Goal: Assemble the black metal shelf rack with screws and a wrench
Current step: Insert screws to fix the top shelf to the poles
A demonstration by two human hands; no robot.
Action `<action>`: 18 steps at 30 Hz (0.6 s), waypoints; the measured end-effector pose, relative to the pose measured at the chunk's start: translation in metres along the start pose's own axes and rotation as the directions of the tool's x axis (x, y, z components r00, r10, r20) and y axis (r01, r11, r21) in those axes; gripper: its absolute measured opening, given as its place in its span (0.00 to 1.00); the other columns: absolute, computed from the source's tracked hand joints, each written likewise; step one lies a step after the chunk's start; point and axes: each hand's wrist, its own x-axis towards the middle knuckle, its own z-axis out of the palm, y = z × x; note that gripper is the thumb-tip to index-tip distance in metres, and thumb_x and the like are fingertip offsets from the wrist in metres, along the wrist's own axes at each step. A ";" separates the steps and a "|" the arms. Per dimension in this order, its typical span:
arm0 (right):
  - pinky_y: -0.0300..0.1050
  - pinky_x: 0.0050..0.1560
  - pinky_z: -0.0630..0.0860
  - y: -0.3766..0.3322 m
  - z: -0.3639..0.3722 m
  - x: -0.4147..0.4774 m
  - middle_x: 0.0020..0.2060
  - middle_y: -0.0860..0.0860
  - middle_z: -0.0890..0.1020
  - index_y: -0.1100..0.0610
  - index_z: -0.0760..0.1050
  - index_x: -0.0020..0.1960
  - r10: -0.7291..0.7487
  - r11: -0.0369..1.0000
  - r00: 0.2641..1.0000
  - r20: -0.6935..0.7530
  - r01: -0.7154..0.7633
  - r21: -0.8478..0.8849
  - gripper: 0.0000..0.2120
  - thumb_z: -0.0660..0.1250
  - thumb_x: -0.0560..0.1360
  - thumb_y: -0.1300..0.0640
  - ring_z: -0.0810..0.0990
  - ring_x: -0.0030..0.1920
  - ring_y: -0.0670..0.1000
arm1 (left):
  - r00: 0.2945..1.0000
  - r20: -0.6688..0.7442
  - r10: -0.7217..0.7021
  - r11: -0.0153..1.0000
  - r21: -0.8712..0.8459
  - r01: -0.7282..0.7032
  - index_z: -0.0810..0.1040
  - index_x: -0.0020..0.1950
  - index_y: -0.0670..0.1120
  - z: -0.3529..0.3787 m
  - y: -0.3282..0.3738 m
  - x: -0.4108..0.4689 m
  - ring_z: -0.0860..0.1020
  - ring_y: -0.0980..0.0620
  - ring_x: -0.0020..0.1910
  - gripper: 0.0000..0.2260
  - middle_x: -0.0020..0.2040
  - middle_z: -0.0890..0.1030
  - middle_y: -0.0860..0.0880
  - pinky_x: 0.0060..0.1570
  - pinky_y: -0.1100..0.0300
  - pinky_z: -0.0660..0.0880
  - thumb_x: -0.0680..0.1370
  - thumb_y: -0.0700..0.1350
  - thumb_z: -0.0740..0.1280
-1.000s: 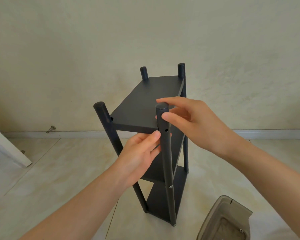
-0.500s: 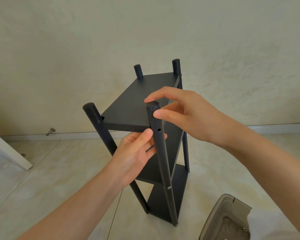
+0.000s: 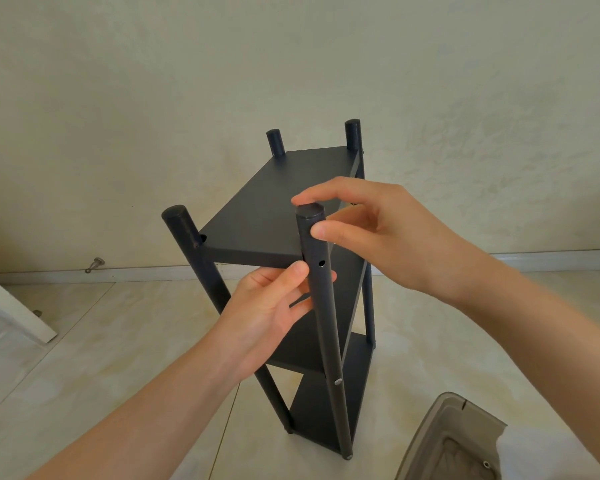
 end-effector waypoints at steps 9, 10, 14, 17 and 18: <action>0.36 0.60 0.76 -0.004 0.002 -0.012 0.47 0.37 0.84 0.47 0.77 0.64 0.061 0.998 0.989 -0.137 -0.063 -0.009 0.16 0.68 0.78 0.58 0.81 0.53 0.37 | 1.000 0.023 -0.003 1.000 -0.014 0.003 0.87 0.40 0.54 0.004 0.001 -0.002 0.84 0.49 0.56 0.06 0.54 0.86 0.50 0.45 0.63 0.81 0.69 0.50 0.70; 0.37 0.60 0.76 -0.002 0.000 -0.016 0.48 0.38 0.84 0.47 0.77 0.64 0.087 0.996 0.985 -0.147 -0.088 -0.002 0.16 0.68 0.78 0.58 0.81 0.53 0.37 | 1.000 0.018 -0.009 1.000 -0.011 0.009 0.87 0.40 0.54 0.004 0.000 -0.001 0.84 0.50 0.56 0.06 0.53 0.86 0.50 0.45 0.63 0.81 0.68 0.51 0.71; 0.43 0.61 0.78 0.016 -0.013 -0.033 0.48 0.41 0.86 0.47 0.80 0.58 0.259 0.966 0.941 -0.218 -0.255 0.044 0.10 0.69 0.78 0.55 0.82 0.52 0.40 | 0.998 0.004 -0.055 0.997 -0.047 0.055 0.88 0.39 0.54 0.007 -0.001 0.002 0.85 0.51 0.52 0.09 0.51 0.87 0.49 0.43 0.61 0.81 0.61 0.52 0.73; 0.48 0.59 0.80 0.040 -0.018 -0.047 0.49 0.46 0.86 0.50 0.81 0.57 0.457 0.889 0.878 -0.144 -0.455 0.050 0.09 0.69 0.77 0.55 0.83 0.53 0.45 | 0.999 0.005 -0.037 0.998 -0.048 0.037 0.87 0.39 0.54 0.009 -0.002 0.000 0.85 0.51 0.53 0.09 0.53 0.86 0.48 0.42 0.63 0.81 0.61 0.52 0.73; 0.50 0.58 0.80 0.051 -0.019 -0.050 0.49 0.48 0.86 0.52 0.81 0.57 0.531 0.847 0.842 -0.095 -0.532 0.024 0.09 0.70 0.77 0.55 0.83 0.53 0.47 | 1.000 0.001 -0.031 0.998 -0.045 0.031 0.87 0.39 0.54 0.010 -0.002 0.000 0.85 0.50 0.53 0.08 0.53 0.86 0.48 0.43 0.63 0.81 0.62 0.52 0.73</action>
